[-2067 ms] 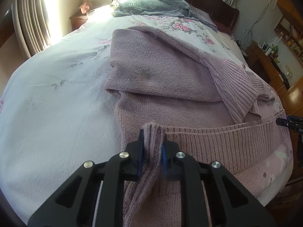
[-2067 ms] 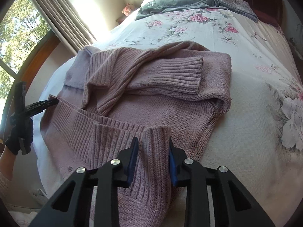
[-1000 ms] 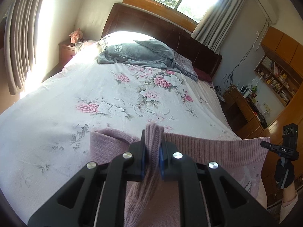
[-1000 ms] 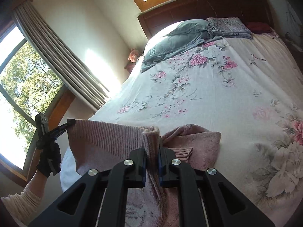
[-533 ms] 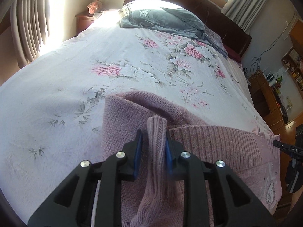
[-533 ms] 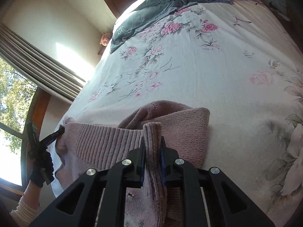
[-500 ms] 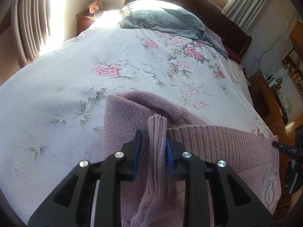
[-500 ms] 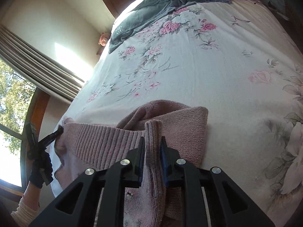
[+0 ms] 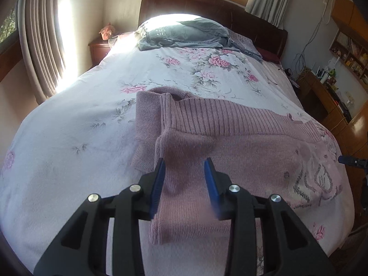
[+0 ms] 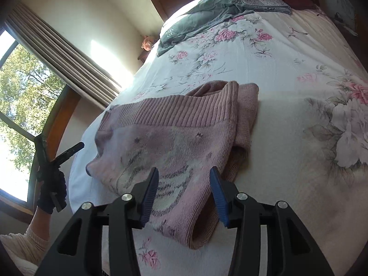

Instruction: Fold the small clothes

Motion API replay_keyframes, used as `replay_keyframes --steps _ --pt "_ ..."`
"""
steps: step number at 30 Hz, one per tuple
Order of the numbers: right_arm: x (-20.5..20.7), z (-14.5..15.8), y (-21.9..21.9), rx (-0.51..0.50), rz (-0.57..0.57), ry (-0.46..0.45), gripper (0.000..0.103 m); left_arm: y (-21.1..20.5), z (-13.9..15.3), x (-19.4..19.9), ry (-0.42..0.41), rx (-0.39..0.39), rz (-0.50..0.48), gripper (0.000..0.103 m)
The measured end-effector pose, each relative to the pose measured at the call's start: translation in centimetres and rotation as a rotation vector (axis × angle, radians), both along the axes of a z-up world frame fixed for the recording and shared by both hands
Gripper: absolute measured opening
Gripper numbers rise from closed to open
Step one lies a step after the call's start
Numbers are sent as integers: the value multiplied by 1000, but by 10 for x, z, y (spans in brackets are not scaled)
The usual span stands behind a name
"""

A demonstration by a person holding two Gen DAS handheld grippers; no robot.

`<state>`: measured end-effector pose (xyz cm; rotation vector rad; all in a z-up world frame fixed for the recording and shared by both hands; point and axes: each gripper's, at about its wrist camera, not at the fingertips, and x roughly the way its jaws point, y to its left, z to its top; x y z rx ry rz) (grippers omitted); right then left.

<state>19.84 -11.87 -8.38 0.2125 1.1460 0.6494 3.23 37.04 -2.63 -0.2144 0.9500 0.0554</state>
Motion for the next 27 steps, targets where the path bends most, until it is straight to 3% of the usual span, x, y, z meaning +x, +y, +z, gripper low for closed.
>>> replay_keyframes --steps 7,9,13,17,22,27 --pt "-42 -28 3 -22 5 35 48 -18 -24 -33 42 55 3 35" --pt "-45 -37 8 -43 2 40 41 -21 -32 -35 63 70 5 36" --pt "-45 -35 10 -37 21 34 17 -22 -44 -35 86 82 5 37" --pt "-46 -13 3 -24 27 17 9 -22 -45 -35 95 88 3 37" --pt "-43 -1 -3 -33 16 14 9 -21 -44 -36 97 90 -8 38" --pt "-44 -26 -3 -90 -4 63 9 -24 -50 -36 113 97 -15 38"
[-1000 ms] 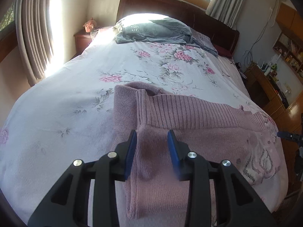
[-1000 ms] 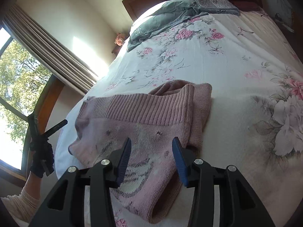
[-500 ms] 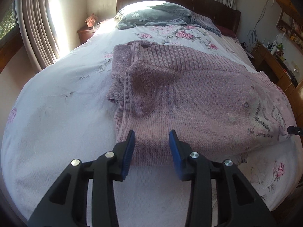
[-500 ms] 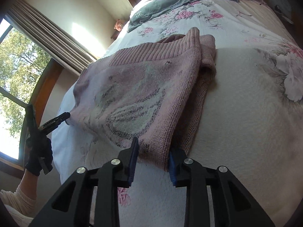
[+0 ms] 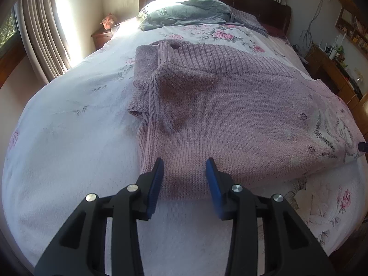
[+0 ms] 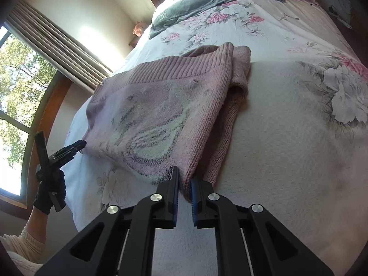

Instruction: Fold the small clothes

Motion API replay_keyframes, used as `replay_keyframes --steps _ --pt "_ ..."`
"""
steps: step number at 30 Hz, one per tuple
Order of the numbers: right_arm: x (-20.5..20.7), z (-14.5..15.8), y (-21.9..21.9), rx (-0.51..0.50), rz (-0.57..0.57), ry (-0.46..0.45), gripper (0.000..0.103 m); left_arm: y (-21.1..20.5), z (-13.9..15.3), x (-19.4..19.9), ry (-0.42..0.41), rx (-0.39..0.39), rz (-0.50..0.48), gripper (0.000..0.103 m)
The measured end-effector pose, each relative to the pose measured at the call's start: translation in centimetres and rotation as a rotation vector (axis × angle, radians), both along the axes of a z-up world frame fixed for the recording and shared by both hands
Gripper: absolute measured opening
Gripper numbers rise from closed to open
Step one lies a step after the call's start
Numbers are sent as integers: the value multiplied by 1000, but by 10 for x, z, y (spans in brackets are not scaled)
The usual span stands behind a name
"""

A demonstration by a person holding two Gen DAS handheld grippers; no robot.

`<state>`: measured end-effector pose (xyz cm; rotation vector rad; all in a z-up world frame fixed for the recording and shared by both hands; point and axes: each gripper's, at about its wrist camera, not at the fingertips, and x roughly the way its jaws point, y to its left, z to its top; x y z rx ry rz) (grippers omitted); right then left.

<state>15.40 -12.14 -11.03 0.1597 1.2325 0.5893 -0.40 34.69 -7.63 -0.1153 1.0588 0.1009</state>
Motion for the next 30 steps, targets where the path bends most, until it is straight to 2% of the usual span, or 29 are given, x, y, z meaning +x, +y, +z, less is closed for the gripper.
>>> replay_keyframes --steps 5,15,18,19,20,25,30 --pt "-3 -14 -4 10 -27 23 9 -1 -7 0 10 4 -3 39" --pt "1 -15 -7 32 -45 48 9 -1 -8 5 30 -7 12 41" --pt "3 3 -8 20 -57 16 24 -5 13 8 7 -11 6 42" --pt "5 10 -10 11 -63 -7 35 -7 22 10 -14 -22 0 43" --pt "8 18 -12 11 -69 -28 39 -10 31 12 -35 -32 -6 46" --pt "38 32 -23 33 -122 -11 47 -33 60 40 -94 -79 -58 52" --pt "67 14 -21 40 -134 69 49 -56 48 80 -47 -126 -85 52"
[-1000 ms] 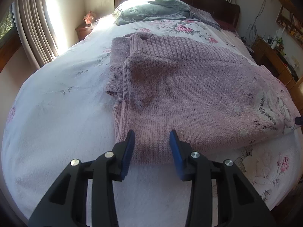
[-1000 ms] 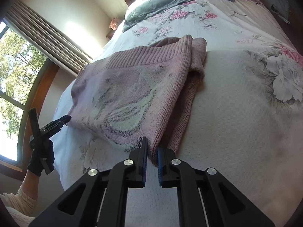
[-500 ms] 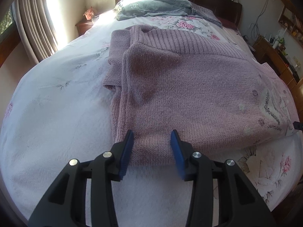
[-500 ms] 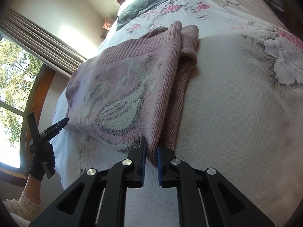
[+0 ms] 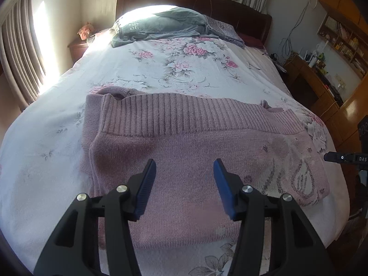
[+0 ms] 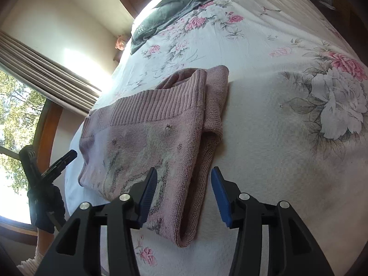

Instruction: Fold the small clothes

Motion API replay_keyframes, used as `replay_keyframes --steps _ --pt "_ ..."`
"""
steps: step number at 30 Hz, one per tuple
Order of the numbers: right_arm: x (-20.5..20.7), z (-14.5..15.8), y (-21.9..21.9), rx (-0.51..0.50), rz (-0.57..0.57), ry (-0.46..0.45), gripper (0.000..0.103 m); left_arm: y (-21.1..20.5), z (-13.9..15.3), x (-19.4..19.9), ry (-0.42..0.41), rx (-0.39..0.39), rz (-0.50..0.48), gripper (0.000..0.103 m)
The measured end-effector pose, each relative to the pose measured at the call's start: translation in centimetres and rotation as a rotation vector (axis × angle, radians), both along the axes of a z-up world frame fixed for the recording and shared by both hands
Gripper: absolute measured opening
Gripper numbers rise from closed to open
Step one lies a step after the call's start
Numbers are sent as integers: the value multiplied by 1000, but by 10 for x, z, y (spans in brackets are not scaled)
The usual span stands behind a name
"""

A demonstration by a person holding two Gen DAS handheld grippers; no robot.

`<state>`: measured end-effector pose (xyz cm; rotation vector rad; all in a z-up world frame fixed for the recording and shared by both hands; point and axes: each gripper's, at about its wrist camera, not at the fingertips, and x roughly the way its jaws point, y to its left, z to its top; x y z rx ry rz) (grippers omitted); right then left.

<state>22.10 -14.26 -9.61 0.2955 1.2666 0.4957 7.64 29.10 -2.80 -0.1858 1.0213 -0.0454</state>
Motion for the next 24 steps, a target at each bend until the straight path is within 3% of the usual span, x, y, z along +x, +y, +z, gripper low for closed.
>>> replay_keyframes --steps 3,12,24 --pt "12 -13 2 -18 0 30 49 -4 -16 19 40 -37 11 52" --pt "31 -44 1 71 -34 95 49 1 -52 38 123 -44 26 52" --pt "46 -59 8 117 -61 96 50 12 -65 41 127 -89 19 55"
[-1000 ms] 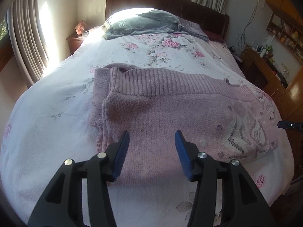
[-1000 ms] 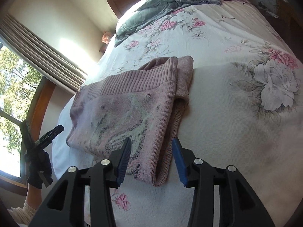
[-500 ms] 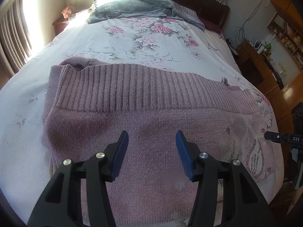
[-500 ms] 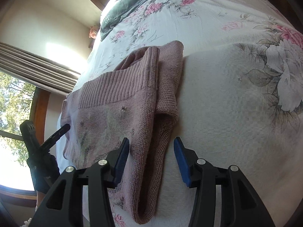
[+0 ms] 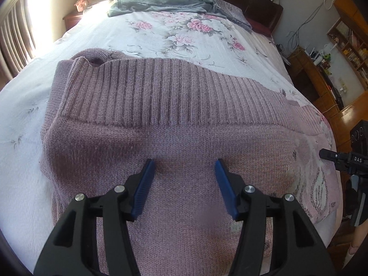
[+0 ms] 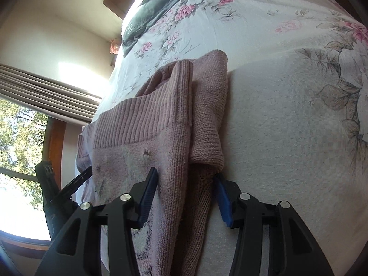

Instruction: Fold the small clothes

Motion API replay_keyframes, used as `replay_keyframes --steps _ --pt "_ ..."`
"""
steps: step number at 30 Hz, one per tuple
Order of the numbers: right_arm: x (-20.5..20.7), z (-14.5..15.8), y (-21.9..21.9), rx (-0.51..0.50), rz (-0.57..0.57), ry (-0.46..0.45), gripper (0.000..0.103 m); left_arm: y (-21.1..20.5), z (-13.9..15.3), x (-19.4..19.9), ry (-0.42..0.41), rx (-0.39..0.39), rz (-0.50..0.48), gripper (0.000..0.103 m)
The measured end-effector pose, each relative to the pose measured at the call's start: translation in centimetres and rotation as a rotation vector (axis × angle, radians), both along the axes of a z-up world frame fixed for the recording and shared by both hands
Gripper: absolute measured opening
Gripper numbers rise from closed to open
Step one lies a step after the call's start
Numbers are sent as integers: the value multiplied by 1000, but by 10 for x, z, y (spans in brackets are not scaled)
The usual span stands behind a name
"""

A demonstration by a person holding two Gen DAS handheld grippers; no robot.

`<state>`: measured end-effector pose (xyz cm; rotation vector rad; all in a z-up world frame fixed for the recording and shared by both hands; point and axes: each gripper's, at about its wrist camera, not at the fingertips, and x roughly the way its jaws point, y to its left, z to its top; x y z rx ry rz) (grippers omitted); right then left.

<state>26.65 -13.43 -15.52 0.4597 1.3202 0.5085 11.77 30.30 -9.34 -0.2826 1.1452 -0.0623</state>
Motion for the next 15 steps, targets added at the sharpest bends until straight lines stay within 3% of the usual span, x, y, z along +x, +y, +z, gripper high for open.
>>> replay_keyframes --steps 4,15 --pt "5 -3 1 32 -17 -9 48 0 -2 0 0 -5 -1 56" --pt "3 -12 4 121 -11 3 25 4 -4 0 5 -18 -10 56"
